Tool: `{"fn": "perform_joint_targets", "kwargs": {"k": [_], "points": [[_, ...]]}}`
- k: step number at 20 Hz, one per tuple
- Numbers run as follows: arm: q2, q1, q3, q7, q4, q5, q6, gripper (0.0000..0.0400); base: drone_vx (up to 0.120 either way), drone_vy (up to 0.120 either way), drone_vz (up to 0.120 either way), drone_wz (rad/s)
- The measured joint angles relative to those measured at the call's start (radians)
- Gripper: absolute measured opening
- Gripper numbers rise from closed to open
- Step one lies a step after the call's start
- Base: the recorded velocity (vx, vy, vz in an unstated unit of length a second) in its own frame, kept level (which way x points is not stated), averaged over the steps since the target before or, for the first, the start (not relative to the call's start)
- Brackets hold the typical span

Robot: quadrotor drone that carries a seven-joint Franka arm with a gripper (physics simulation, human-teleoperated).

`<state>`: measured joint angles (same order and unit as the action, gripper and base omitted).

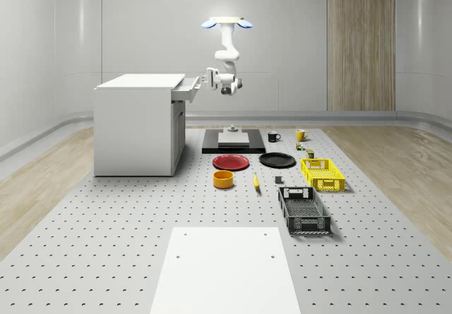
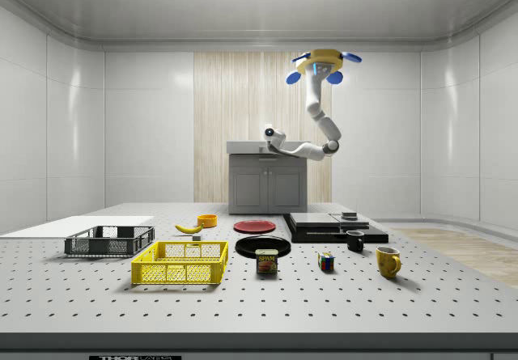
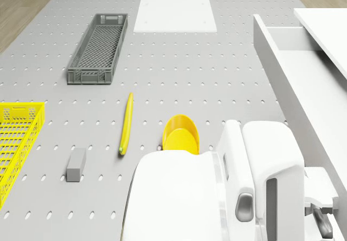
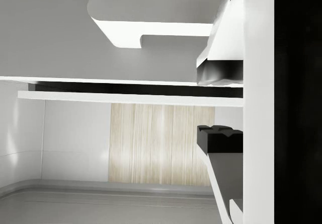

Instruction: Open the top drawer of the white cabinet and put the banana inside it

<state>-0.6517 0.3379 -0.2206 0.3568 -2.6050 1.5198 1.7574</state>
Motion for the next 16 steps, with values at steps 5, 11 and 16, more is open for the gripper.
{"fn": "perform_joint_targets", "kwargs": {"k": [5,11,16], "points": [[-0.046,0.014,0.033,0.103,0.040,0.004,0.041,0.0107,0.000,-0.120,0.000,0.000],[-0.065,0.033,0.050,0.163,0.073,0.006,0.073,0.0327,0.000,-0.013,0.000,0.000],[-0.069,0.048,0.056,0.180,0.086,0.009,0.091,0.0379,0.000,-0.104,0.000,0.000]]}}
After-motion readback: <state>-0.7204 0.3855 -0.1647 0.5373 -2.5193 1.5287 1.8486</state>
